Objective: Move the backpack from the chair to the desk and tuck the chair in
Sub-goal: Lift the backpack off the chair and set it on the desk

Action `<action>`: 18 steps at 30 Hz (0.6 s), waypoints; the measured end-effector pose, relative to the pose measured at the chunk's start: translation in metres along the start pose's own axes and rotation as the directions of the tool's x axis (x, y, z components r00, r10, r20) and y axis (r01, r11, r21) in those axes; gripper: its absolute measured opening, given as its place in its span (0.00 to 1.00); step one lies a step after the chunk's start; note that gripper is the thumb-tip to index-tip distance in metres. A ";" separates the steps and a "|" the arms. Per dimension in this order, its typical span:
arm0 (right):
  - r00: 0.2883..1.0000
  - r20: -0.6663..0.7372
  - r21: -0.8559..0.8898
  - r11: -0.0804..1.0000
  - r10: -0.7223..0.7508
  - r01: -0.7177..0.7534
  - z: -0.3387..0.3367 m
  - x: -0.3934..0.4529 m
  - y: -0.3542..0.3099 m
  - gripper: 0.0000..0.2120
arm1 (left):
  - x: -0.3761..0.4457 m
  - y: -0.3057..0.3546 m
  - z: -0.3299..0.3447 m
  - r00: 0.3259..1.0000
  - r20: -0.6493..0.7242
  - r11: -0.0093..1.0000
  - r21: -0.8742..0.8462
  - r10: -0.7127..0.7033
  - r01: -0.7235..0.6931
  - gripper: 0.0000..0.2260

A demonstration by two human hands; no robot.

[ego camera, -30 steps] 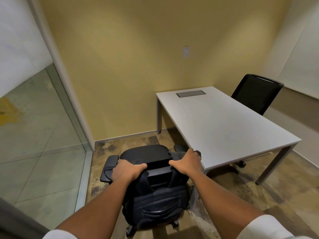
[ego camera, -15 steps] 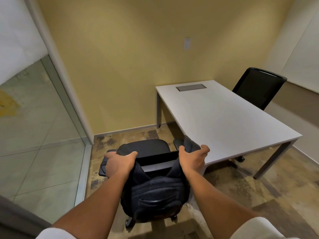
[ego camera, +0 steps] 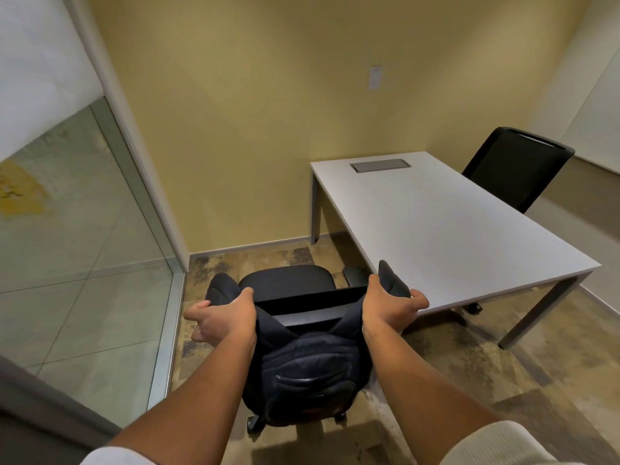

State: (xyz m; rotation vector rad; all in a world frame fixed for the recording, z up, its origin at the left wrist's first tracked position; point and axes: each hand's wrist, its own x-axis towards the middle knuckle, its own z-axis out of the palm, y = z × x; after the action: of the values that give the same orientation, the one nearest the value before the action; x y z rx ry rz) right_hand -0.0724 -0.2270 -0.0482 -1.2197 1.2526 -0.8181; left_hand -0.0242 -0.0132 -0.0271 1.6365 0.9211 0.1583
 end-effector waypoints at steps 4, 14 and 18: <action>1.000 -0.020 0.048 0.999 0.022 -0.021 -0.003 0.004 0.005 0.36 | 0.000 -0.006 -0.004 0.997 -0.043 0.986 -0.159 -0.065 0.057 0.33; 0.996 -0.054 0.026 0.997 0.070 -0.069 -0.012 -0.010 0.010 0.37 | -0.005 -0.012 -0.025 0.989 -0.030 0.935 -0.332 -0.144 0.126 0.35; 0.994 -0.040 -0.003 0.994 0.106 -0.106 -0.026 -0.015 0.012 0.38 | -0.011 -0.016 -0.030 0.981 -0.044 0.921 -0.357 -0.187 0.159 0.36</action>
State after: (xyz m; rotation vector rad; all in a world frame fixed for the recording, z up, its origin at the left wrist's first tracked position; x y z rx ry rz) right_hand -0.1022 -0.2156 -0.0537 -1.1356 1.3404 -0.7652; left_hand -0.0565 0.0027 -0.0283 1.2182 1.0273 0.2513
